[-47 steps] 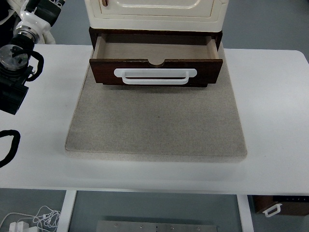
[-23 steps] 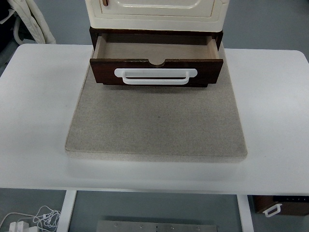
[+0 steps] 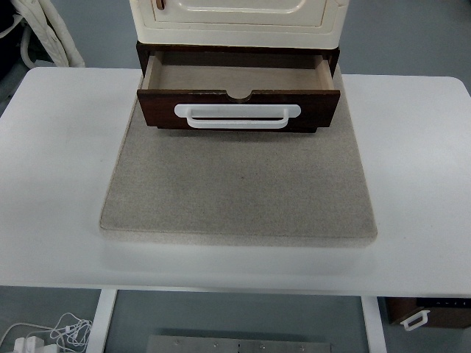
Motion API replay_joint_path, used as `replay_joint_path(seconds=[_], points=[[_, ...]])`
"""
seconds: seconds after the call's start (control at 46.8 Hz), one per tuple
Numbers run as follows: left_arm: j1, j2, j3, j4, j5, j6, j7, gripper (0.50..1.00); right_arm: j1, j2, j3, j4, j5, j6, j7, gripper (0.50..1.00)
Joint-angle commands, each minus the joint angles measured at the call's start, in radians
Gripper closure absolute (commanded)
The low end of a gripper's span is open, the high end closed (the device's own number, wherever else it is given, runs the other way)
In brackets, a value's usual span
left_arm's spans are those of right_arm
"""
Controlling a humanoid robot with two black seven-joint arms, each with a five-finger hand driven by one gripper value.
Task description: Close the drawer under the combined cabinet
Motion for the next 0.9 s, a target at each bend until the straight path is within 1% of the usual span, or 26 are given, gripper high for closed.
replay_joint_path(seconds=[0.0,0.213,0.47,0.683,0.875], points=[[-0.046,0.022,0.081,-0.056,0.027,0.002,0.000,0.500,0.000,0.000,0.000,0.000,0.000,-0.001,0.000,0.548],[-0.106,0.079,0.245,-0.230,0.051,0.007,0.000,0.500,0.000,0.000,0.000,0.000,0.000,0.000,0.000,0.548],[-0.125,0.105,0.413,-0.377,0.251,0.005,0.001,0.500,0.000,0.000,0.000,0.000,0.000,0.000,0.000,0.548],[-0.143,0.111,0.549,-0.446,0.360,0.008,0.001,0.500,0.000,0.000,0.000,0.000,0.000,0.000,0.000,0.548],[-0.213,0.113,0.703,-0.521,0.438,0.008,0.011,0.500,0.000,0.000,0.000,0.000,0.000,0.000,0.000,0.548]])
